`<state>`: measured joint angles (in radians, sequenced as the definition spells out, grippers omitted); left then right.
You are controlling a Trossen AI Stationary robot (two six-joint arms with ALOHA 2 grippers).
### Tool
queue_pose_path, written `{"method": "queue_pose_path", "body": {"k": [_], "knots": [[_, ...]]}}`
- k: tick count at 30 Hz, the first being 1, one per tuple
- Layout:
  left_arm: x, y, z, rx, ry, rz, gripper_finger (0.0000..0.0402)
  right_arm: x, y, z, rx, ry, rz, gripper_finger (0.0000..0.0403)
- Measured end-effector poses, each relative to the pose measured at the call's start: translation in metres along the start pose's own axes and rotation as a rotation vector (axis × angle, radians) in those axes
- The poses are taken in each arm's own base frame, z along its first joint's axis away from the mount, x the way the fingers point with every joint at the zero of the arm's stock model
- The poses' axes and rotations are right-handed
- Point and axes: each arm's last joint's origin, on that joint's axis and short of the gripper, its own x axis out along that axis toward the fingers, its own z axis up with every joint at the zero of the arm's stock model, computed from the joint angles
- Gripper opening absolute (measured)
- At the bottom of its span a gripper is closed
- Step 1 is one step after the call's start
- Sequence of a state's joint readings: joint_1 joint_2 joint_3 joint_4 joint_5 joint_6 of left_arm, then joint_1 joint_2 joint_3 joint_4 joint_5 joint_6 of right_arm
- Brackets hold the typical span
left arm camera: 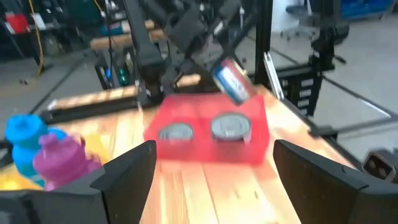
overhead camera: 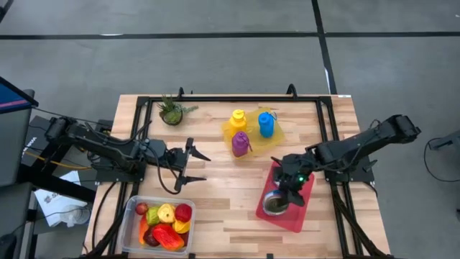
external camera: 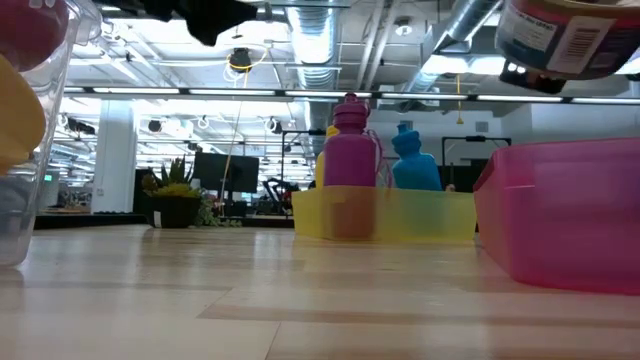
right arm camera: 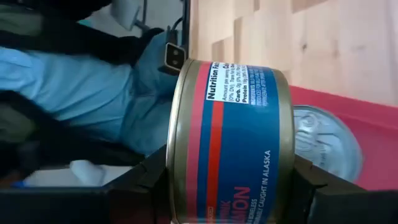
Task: Pick & Place Food Item
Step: Put the blue and pink tuna can into the red bin
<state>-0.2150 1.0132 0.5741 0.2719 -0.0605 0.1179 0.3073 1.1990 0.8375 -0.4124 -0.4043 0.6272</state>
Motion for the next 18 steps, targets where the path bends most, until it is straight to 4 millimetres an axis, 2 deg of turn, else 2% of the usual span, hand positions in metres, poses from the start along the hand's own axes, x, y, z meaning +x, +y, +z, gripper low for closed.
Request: {"method": "queue_pose_path", "body": {"k": [6,11,18], "knots": [[-0.003,-0.001,-0.005,-0.003,-0.011,-0.003,0.0316,0.027,-0.017,0.008,0.087,0.106,0.055,0.0181],[-0.003,-0.002,-0.007,-0.003,-0.015,-0.008,0.0317,0.051,-0.032,0.005,0.150,0.228,0.053,0.0181],[-0.003,-0.003,-0.006,-0.002,-0.018,-0.012,0.0315,0.061,-0.039,0.006,0.170,0.270,0.076,0.0181]]}}
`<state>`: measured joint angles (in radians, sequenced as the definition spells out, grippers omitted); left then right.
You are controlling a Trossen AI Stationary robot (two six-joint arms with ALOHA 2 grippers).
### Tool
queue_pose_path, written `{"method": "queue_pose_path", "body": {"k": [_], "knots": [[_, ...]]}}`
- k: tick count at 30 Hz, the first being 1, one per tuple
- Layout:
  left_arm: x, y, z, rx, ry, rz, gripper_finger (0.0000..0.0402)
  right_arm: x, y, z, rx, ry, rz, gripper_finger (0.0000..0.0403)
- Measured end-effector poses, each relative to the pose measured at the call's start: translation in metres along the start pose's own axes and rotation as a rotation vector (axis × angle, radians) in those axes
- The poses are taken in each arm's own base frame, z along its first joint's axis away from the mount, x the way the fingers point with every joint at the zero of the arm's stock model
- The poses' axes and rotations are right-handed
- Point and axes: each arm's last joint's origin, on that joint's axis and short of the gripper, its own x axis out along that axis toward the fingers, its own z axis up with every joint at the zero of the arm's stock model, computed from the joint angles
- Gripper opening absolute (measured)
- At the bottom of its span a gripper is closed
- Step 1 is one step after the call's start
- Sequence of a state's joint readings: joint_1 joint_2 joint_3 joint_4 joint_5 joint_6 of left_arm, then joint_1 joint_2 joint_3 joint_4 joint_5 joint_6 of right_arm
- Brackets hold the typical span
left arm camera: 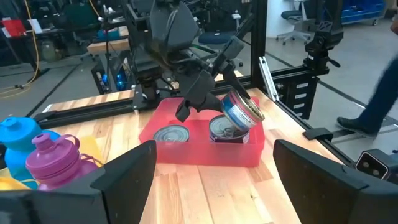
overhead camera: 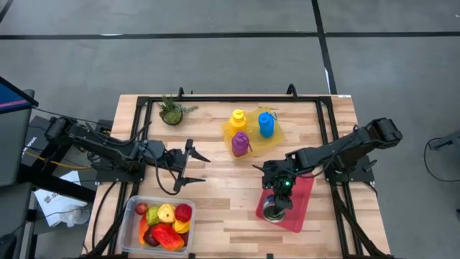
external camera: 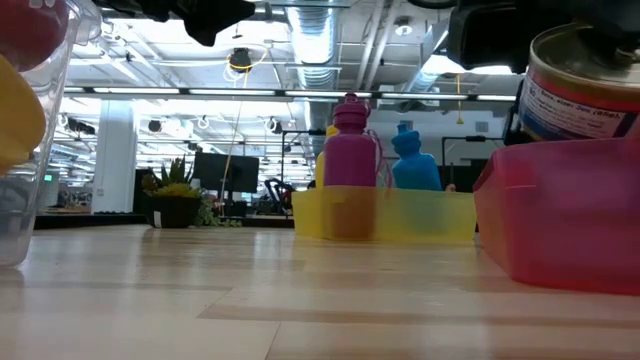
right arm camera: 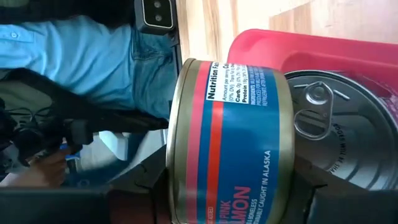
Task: Pick & Place Food Item
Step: Put the blue and pink tuna can into the red bin, then return to Home Position
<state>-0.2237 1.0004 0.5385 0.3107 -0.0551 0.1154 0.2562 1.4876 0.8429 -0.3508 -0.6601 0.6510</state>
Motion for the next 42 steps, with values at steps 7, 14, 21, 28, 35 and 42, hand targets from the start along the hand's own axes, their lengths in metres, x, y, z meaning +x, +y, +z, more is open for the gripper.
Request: {"method": "queue_pose_path", "body": {"k": [7,14,21,28,35,42], "knots": [[0.000,0.000,0.000,0.000,-0.001,0.000,0.0315,-0.011,-0.007,0.004,0.029,-0.042,-0.026,0.0182],[0.000,0.000,0.000,0.000,0.001,0.000,0.0315,-0.022,-0.016,-0.004,0.112,-0.056,-0.176,0.0353],[0.000,0.000,-0.001,0.000,0.008,-0.001,0.0315,-0.022,-0.018,-0.009,0.173,-0.031,-0.202,0.0370],[0.000,0.000,-0.001,0.001,0.016,-0.001,0.0315,-0.034,-0.002,-0.015,0.124,-0.142,-0.241,0.0333],[0.000,0.001,0.001,-0.001,-0.010,0.034,0.0315,-0.065,0.021,-0.023,-0.060,-0.458,-0.392,0.0324],[0.000,0.003,0.009,-0.039,-0.080,0.088,0.0315,-0.105,0.061,-0.026,-0.502,-0.927,-0.538,0.0324]]}}
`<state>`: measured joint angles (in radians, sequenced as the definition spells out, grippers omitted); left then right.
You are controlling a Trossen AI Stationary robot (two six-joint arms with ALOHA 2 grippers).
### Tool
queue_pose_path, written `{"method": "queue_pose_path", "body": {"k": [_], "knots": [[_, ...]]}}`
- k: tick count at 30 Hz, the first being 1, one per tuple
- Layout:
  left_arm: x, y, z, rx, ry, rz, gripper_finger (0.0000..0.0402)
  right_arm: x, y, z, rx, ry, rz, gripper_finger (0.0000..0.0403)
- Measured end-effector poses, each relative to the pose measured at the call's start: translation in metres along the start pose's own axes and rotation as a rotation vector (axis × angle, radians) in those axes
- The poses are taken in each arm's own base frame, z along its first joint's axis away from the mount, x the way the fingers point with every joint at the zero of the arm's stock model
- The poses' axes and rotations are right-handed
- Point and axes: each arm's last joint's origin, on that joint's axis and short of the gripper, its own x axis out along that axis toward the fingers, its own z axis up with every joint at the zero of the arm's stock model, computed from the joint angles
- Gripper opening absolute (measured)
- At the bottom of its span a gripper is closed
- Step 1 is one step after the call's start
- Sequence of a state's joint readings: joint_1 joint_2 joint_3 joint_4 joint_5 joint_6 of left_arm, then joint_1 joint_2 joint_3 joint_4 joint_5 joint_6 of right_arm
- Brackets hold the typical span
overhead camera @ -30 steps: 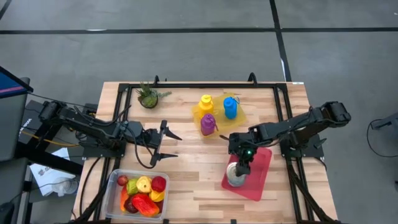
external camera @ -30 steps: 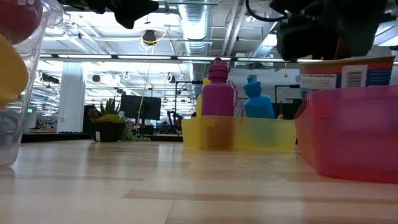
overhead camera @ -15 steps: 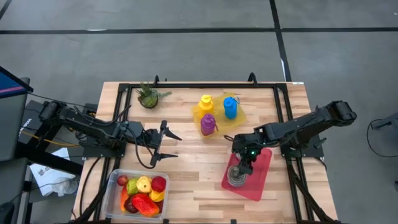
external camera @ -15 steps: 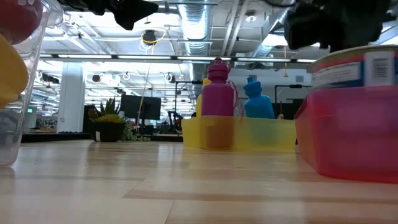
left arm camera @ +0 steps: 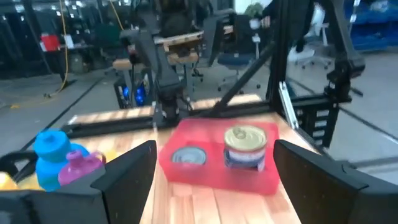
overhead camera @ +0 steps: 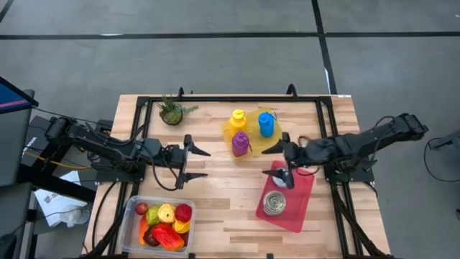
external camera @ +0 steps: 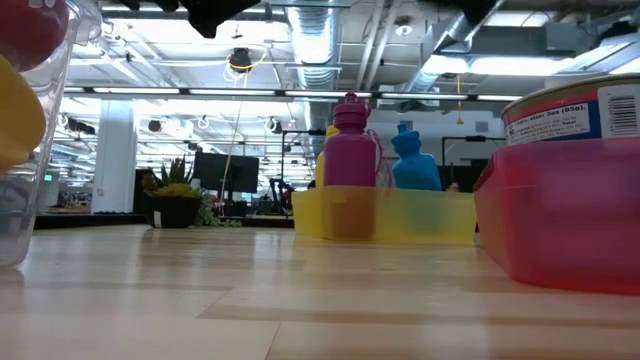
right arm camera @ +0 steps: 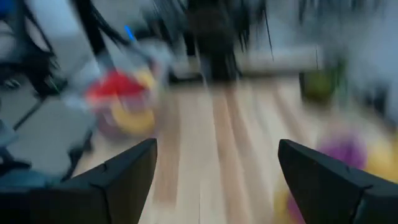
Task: Pick & Place Food Item
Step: Return to Home Position
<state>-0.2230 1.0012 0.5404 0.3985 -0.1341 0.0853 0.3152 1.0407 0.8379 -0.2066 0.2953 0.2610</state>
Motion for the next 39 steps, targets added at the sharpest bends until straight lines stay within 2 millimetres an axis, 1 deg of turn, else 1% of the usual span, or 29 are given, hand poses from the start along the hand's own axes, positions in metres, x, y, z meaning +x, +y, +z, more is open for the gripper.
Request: {"method": "queue_pose_path", "body": {"k": [4,7,9,11,13,15,17,20,22,25,28,31,36,39], "knots": [[0.000,0.002,0.001,-0.022,-0.012,0.014,0.0315,-0.013,0.012,0.024,-0.187,-0.253,0.073,0.0324],[0.000,0.002,0.005,-0.050,-0.046,0.018,0.0315,-0.019,0.020,0.034,-0.294,-0.387,0.093,0.0324],[0.000,0.002,0.003,-0.047,-0.025,0.020,0.0315,-0.021,0.023,0.037,-0.341,-0.437,0.096,0.0324],[-0.001,0.001,-0.003,-0.062,0.034,0.010,0.0315,-0.023,0.025,0.038,-0.385,-0.456,0.094,0.0324],[-0.005,0.001,-0.005,-0.084,0.073,0.007,0.0315,-0.023,0.026,0.037,-0.411,-0.450,0.095,0.0324],[-0.014,0.003,-0.002,-0.109,0.083,0.018,0.0315,-0.026,0.026,0.033,-0.416,-0.451,0.101,0.0324],[-0.026,0.004,0.002,-0.135,0.065,0.014,0.0315,-0.030,0.024,0.026,-0.414,-0.473,0.108,0.0323],[-0.052,0.001,0.003,-0.150,-0.045,-0.048,0.0315,-0.036,0.018,0.007,-0.398,-0.504,0.109,0.0320],[-0.067,-0.003,-0.008,-0.158,-0.120,-0.086,0.0315,-0.042,0.012,-0.008,-0.376,-0.541,0.107,0.0318],[-0.080,-0.007,-0.039,-0.163,-0.184,-0.117,0.0315,-0.050,0.002,-0.033,-0.315,-0.574,0.115,0.0318],[-0.088,-0.009,-0.069,-0.177,-0.223,-0.125,0.0315,-0.055,-0.006,-0.058,-0.233,-0.541,0.097,0.0318],[-0.091,-0.009,-0.088,-0.174,-0.214,-0.130,0.0315,-0.057,-0.011,-0.080,-0.177,-0.492,0.123,0.0317],[-0.090,-0.005,-0.092,-0.166,-0.173,-0.104,0.0315,-0.059,-0.014,-0.107,-0.205,-0.398,0.164,0.0317],[-0.089,0.000,-0.092,-0.184,-0.173,-0.070,0.0315,-0.063,-0.018,-0.118,-0.200,-0.415,0.191,0.0317]]}}
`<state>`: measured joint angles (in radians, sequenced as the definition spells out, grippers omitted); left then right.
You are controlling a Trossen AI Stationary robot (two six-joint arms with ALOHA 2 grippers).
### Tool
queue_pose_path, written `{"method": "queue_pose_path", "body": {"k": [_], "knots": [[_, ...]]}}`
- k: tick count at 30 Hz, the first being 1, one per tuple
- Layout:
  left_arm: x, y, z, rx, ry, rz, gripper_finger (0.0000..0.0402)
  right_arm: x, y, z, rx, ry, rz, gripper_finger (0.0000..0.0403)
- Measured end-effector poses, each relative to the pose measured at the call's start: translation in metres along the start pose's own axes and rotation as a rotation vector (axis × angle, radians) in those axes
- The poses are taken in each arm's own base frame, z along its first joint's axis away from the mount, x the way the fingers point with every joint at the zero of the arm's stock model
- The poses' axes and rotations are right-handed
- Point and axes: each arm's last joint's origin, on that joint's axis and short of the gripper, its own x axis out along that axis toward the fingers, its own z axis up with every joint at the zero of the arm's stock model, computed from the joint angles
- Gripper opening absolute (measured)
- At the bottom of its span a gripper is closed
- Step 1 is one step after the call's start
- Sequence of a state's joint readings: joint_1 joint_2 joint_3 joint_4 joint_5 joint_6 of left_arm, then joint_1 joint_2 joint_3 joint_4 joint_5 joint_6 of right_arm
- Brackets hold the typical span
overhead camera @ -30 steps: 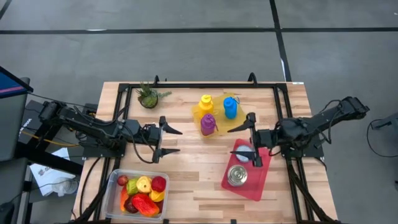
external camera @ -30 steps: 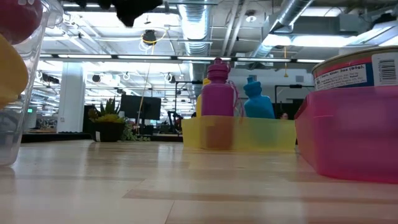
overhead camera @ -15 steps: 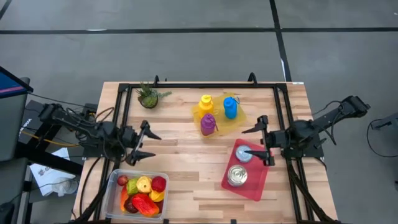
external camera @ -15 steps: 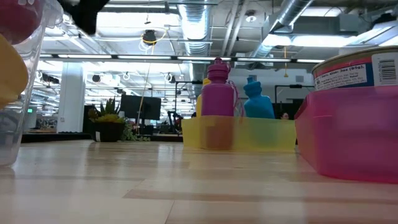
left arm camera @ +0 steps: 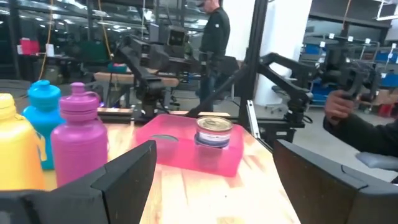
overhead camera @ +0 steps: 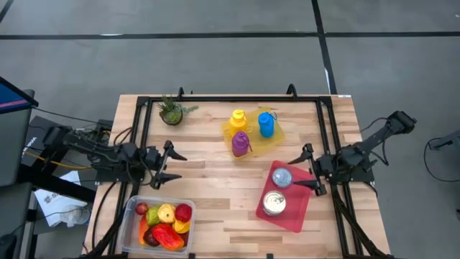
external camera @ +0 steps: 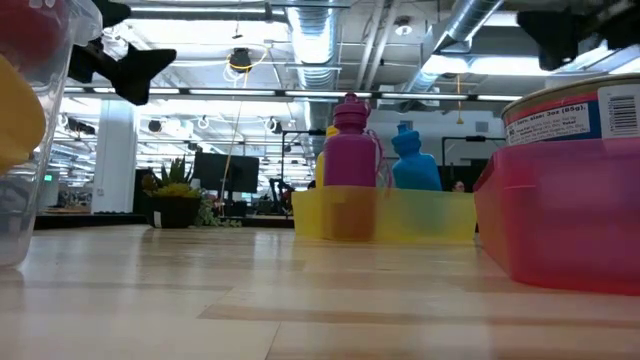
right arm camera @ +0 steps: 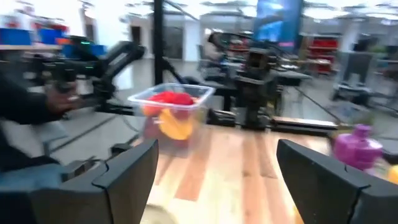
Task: Pick & Place Food Item
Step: Return to Home Position
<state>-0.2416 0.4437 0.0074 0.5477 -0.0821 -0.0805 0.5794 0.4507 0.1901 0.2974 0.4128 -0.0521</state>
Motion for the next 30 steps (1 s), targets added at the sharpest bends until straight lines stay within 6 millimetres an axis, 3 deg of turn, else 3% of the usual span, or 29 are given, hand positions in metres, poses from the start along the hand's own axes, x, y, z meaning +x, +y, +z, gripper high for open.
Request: {"method": "queue_pose_path", "body": {"k": [7,14,30], "knots": [[0.000,0.011,0.003,-0.011,-0.025,0.015,0.0315,-0.022,-0.004,-0.025,-0.021,-0.202,0.108,0.0317],[0.000,0.019,0.004,-0.007,-0.034,0.067,0.0315,-0.031,-0.008,-0.031,0.058,-0.148,0.114,0.0317],[-0.010,0.057,0.008,0.004,-0.035,0.167,0.0315,-0.028,-0.041,-0.044,-0.164,-0.023,-0.194,0.0270]]}}
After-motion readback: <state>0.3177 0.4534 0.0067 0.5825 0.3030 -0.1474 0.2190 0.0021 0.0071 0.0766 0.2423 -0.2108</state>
